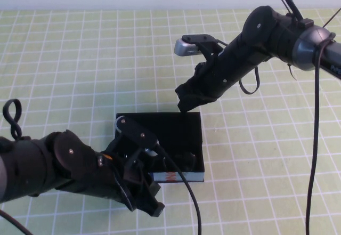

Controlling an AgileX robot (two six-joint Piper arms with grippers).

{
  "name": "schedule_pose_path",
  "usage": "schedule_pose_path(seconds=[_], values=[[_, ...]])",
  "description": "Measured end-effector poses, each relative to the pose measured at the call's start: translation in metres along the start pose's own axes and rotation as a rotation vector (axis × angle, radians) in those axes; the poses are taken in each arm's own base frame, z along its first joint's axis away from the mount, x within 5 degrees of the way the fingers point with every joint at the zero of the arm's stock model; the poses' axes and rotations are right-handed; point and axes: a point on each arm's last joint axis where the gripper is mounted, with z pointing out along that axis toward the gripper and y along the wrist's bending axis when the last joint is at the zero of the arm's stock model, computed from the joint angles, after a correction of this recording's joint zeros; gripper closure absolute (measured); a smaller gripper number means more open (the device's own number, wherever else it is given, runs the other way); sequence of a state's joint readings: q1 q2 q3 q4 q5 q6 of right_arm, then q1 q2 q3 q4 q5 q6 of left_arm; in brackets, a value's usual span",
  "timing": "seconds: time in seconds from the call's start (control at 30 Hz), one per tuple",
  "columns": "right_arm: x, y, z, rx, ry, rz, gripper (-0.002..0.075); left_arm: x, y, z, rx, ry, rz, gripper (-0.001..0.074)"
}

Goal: Return glasses to glasses case
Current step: Close the glasses case

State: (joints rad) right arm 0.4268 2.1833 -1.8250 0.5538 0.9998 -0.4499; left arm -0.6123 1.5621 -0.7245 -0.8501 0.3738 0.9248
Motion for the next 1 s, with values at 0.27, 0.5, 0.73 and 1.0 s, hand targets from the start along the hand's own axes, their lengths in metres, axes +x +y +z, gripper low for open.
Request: schedule_pose_path(seconds=[0.27, 0.5, 0.73, 1.0], values=[[0.002, -0.001, 0.006, -0.029, 0.014, 0.02, 0.0742, -0.001, 0.005, 0.005, -0.043, -0.017, -0.002, 0.0738], [-0.006, -0.005, 0.006, 0.018, -0.071, 0.0, 0.0742, -0.001, 0.006, 0.005, -0.046, -0.019, -0.005, 0.0738], [-0.008, -0.007, 0.006, 0.032, -0.097, 0.001, 0.0742, -0.002, 0.006, 0.005, -0.047, -0.02, -0.001, 0.0738], [0.003, -0.004, 0.01, -0.024, 0.024, -0.004, 0.0743, -0.002, 0.006, 0.005, -0.051, -0.024, 0.0, 0.0738]])
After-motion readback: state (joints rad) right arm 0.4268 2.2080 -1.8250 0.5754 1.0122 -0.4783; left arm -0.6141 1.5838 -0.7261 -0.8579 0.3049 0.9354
